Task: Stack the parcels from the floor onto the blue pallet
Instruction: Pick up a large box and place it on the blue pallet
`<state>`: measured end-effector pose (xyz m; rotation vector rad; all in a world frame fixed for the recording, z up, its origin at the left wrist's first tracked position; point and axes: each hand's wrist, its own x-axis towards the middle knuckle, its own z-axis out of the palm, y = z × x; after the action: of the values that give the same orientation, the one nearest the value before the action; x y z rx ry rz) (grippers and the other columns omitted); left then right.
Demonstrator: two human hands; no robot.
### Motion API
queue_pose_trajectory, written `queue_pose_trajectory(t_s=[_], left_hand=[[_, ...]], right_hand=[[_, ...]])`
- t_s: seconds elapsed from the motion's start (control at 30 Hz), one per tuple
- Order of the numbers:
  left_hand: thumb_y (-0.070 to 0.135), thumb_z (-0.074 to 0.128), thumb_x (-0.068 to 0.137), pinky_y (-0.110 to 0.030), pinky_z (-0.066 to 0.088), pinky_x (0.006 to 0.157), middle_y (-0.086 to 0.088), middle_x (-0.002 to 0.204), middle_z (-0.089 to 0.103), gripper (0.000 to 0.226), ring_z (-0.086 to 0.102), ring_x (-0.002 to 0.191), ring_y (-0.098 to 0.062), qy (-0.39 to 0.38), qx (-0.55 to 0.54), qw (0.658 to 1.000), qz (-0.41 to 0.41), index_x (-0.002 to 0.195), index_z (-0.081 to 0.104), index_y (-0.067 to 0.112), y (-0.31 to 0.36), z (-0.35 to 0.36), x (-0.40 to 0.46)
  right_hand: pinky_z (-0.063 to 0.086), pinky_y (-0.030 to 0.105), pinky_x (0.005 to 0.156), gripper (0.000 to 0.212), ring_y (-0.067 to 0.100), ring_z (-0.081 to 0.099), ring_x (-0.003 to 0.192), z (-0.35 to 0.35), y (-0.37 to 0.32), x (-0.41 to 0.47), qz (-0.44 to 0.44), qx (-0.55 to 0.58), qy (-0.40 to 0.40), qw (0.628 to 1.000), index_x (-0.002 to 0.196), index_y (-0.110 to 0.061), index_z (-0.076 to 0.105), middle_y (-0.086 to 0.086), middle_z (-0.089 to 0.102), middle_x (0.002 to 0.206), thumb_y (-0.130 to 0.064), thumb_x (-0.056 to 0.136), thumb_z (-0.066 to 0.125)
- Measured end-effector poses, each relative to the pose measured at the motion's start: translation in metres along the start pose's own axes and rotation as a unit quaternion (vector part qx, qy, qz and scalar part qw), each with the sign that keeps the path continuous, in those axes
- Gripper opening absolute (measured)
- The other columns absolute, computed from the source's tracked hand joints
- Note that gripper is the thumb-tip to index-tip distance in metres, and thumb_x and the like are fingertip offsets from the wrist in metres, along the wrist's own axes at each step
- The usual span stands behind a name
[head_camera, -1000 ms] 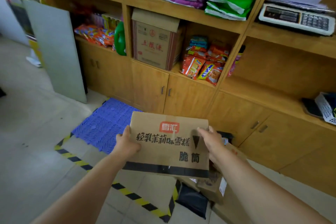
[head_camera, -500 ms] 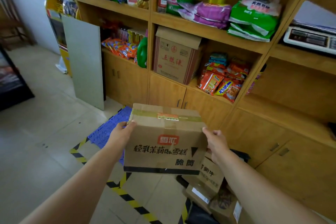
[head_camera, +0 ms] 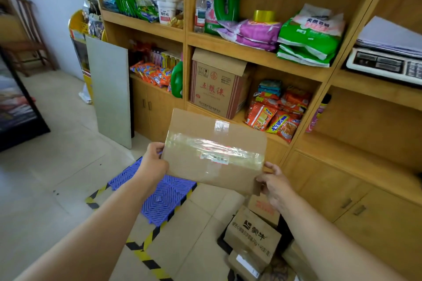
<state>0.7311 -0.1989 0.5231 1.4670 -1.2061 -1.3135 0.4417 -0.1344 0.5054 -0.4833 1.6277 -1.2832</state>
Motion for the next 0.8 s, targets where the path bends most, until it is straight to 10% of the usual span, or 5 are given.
queue_pose_trajectory(t_s=[0.1,0.4,0.6,0.8], left_hand=[[-0.023,0.039,0.073,-0.035,0.049,0.065,-0.001,0.119,0.052,0.069,0.054,0.104,-0.022,-0.017,0.004,0.999,0.027,0.115,0.043,0.032,0.009,0.008,-0.004],[0.015,0.036,0.096,-0.034,0.047,0.085,0.002,0.102,0.066,0.027,0.06,0.096,-0.016,-0.029,-0.03,0.999,-0.035,0.102,0.062,0.021,0.032,0.043,-0.02],[0.065,0.02,0.093,-0.044,0.047,0.092,-0.008,0.112,0.061,0.064,0.059,0.101,-0.025,-0.021,-0.046,0.993,-0.103,0.117,0.055,0.017,0.019,0.057,-0.006],[0.071,0.033,0.086,-0.051,0.044,0.096,-0.008,0.118,0.053,0.065,0.053,0.111,-0.031,-0.011,-0.068,0.983,-0.168,0.131,0.038,0.024,0.003,0.057,-0.005]], right_hand=[[0.042,0.038,0.069,0.006,0.022,0.053,0.079,-0.009,-0.007,0.002,0.006,0.072,-0.012,0.997,0.088,-0.013,0.054,0.015,0.058,0.099,-0.013,0.094,0.053],[0.046,0.038,0.07,0.04,0.024,0.055,0.074,-0.045,-0.019,0.023,0.022,0.152,0.046,0.987,0.075,-0.012,0.05,0.009,0.057,0.079,-0.043,0.098,0.041],[0.049,0.047,0.091,0.058,0.028,0.06,0.097,-0.063,-0.02,0.043,0.01,0.048,0.031,0.998,0.098,-0.012,0.062,0.012,0.066,0.1,-0.064,0.091,0.036],[0.049,0.046,0.094,0.054,0.027,0.06,0.099,-0.06,-0.022,0.056,0.022,-0.041,-0.024,0.999,0.093,-0.02,0.062,0.008,0.066,0.101,-0.066,0.09,0.036]])
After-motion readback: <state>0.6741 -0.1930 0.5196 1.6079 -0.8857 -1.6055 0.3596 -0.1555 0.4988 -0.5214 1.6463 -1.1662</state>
